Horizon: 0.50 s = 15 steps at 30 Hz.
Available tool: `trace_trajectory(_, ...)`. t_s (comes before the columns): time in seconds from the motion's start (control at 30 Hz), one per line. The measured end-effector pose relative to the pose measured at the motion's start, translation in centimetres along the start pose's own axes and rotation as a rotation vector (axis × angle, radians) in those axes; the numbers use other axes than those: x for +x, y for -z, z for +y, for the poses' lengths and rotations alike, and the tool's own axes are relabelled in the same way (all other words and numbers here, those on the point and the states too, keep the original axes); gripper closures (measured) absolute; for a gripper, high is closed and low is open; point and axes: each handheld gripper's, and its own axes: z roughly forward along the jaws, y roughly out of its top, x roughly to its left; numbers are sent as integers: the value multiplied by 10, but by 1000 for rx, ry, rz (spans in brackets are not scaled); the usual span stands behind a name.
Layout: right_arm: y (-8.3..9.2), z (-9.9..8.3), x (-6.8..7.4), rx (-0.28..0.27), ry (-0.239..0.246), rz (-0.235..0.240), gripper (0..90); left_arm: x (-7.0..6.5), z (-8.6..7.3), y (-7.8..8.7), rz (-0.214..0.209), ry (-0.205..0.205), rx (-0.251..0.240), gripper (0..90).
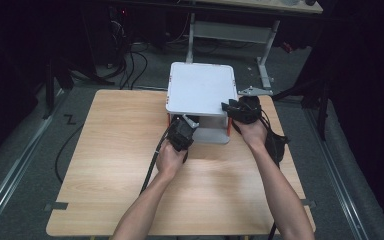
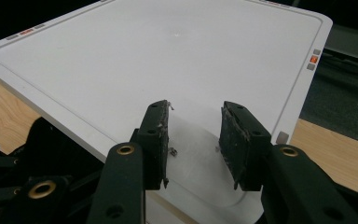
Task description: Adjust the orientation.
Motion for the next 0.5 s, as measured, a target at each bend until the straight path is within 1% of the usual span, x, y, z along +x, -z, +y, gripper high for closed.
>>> trace_trajectory(0.03,0,0,0,0,1,0,622,0,3,2,-6,12,-17,771)
trace_trajectory(0.1,0,0,0,-1,4,1,622,0,5,3,-11,15,-29,699)
trace_trajectory(0.3,0,0,0,-1,2,2,622,-4,7,7,-26,27,-35,507)
trace_trajectory(0.4,0,0,0,-1,1,2,622,-6,14,15,-47,41,-68,443)
trace_trajectory(0.43,0,0,0,-1,1,2,622,-6,14,15,-47,41,-68,432)
trace_trajectory(0.47,0,0,0,-1,1,1,622,-7,19,22,-61,42,-91,422)
trace_trajectory(0.5,0,0,0,-1,1,1,622,-7,19,22,-61,42,-91,418)
